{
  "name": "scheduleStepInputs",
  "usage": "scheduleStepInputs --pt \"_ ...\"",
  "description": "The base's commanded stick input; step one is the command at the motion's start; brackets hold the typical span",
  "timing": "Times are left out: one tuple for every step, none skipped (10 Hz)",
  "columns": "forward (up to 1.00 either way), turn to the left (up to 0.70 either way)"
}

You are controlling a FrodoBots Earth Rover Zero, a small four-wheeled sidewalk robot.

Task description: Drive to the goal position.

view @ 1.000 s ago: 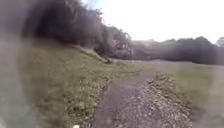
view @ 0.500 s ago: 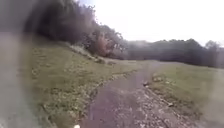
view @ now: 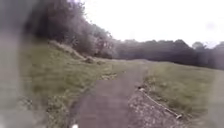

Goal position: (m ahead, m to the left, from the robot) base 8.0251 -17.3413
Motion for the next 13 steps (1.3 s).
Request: scheduleStepInputs --pt "1.0 0.0" --pt "1.0 0.0" --pt "1.0 0.0" --pt "1.0 0.0" --pt "1.0 0.0" --pt "1.0 0.0" --pt "1.0 0.0" --pt "1.0 0.0" --pt "1.0 0.0" --pt "1.0 -0.03" --pt "1.0 -0.11" --pt "1.0 -0.18" --pt "1.0 -0.26"
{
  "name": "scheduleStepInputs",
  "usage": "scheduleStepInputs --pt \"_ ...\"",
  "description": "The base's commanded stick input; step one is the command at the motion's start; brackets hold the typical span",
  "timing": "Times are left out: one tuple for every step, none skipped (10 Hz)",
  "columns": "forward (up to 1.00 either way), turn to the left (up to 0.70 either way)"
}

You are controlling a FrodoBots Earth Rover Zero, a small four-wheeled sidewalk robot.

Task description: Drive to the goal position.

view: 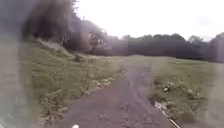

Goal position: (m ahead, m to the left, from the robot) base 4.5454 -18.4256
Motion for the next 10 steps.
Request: scheduleStepInputs --pt "1.0 -0.26" --pt "1.0 -0.27" --pt "1.0 -0.27" --pt "1.0 -0.28" --pt "1.0 -0.28" --pt "1.0 -0.28" --pt "1.0 -0.28" --pt "1.0 -0.28" --pt "1.0 -0.28" --pt "1.0 -0.28"
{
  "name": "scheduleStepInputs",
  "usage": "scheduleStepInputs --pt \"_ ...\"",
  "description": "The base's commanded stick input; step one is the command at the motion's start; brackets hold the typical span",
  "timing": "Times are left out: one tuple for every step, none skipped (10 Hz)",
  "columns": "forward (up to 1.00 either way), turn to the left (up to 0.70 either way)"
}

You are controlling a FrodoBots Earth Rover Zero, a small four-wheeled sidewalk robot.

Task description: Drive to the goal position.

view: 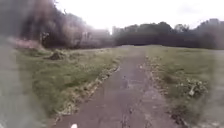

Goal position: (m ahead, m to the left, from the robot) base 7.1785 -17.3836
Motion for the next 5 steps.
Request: scheduleStepInputs --pt "1.0 -0.12" --pt "1.0 0.0" --pt "1.0 0.0" --pt "1.0 0.0" --pt "1.0 0.0"
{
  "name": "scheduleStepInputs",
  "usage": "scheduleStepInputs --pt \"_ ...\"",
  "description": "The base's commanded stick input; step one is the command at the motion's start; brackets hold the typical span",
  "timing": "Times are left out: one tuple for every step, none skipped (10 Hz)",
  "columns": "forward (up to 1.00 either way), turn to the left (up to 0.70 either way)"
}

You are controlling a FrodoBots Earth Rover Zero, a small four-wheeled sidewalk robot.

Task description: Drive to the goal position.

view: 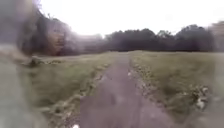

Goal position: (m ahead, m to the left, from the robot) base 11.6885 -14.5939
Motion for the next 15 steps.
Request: scheduleStepInputs --pt "1.0 0.0" --pt "1.0 0.0" --pt "1.0 0.0" --pt "1.0 0.0" --pt "1.0 0.0" --pt "1.0 0.0" --pt "1.0 0.0" --pt "1.0 0.0" --pt "1.0 0.0" --pt "1.0 0.0" --pt "1.0 0.0" --pt "1.0 0.0" --pt "1.0 0.0" --pt "1.0 0.0" --pt "1.0 0.0"
